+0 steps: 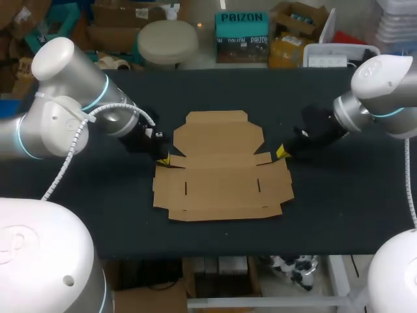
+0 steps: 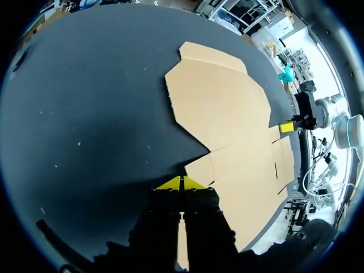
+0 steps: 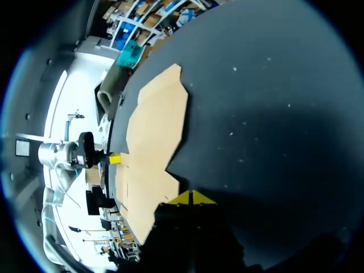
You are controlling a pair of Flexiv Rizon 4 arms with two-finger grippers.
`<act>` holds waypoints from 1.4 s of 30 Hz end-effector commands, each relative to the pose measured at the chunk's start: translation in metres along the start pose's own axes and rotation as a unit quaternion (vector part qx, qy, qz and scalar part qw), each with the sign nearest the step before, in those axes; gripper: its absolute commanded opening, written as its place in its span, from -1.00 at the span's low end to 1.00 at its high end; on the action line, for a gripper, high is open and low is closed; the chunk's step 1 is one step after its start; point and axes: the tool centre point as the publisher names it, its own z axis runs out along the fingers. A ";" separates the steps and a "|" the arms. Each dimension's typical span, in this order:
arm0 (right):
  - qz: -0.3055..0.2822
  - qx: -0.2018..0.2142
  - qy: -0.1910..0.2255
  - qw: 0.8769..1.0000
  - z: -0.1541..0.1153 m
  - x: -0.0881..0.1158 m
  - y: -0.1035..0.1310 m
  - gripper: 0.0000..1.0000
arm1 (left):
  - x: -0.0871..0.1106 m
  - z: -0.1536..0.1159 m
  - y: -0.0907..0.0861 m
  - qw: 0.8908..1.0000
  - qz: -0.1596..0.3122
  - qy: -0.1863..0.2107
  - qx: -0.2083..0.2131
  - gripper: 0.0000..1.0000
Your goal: Assemble the packaging by folding the flat box into shape, placing the metal phone stand inside, and closing the box properly
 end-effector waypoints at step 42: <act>-0.004 0.012 0.017 1.000 0.024 0.006 0.006 -1.00 | -0.013 0.014 0.002 0.999 -0.025 0.028 0.003 -1.00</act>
